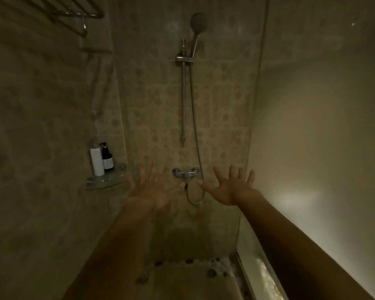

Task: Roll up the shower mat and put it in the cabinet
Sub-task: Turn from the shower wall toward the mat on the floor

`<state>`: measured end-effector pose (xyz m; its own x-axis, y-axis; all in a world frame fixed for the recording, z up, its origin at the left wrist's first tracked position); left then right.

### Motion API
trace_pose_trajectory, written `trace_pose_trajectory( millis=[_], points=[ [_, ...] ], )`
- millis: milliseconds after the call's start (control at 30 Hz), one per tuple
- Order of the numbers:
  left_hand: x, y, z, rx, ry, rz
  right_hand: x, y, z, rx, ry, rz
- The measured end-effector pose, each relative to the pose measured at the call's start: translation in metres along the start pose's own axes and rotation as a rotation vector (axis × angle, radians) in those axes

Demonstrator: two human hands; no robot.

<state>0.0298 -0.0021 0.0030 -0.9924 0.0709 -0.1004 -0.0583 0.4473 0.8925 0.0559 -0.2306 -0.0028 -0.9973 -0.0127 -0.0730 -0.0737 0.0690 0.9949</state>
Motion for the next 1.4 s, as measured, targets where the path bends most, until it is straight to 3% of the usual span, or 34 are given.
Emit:
trace_pose_trajectory(
  millis=[200,367,500,667,900,1167,1300,1400],
  points=[
    [-0.118,-0.029,-0.019,-0.06,0.019,-0.079,-0.131,-0.009,-0.04,-0.017,0.081,-0.013],
    [-0.212,-0.031,-0.023,0.02,0.141,-0.206,-0.233,0.005,-0.06,0.053,0.149,-0.012],
    [-0.263,-0.031,-0.019,-0.056,0.16,-0.274,-0.303,0.009,-0.052,0.066,0.184,-0.002],
    [-0.312,-0.027,0.01,-0.077,0.278,-0.225,-0.373,-0.006,-0.015,0.029,0.287,-0.021],
    [-0.373,0.0,0.078,-0.215,0.373,-0.336,-0.462,-0.018,0.076,-0.019,0.481,-0.047],
    [-0.388,0.077,0.202,-0.124,0.592,-0.505,-0.523,0.004,0.228,-0.063,0.836,-0.266],
    [-0.34,0.104,0.244,-0.212,0.741,-0.655,-0.509,0.016,0.329,-0.166,1.014,-0.09],
    [-0.294,0.115,0.27,-0.248,0.906,-0.638,-0.479,0.025,0.385,-0.114,1.165,-0.051]
  ],
)
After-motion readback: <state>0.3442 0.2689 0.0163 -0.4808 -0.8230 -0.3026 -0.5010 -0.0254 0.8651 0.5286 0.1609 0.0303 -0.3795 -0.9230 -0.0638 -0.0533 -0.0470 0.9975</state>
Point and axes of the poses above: each hand's wrist, its own x-axis away from the middle knuckle, its own y-axis out of the back of the hand, z = x × y, the point moved 3 cm from there along -x, towards the middle knuckle, and after that the axes turned 15 degrees about x, right-handed, at the moved point
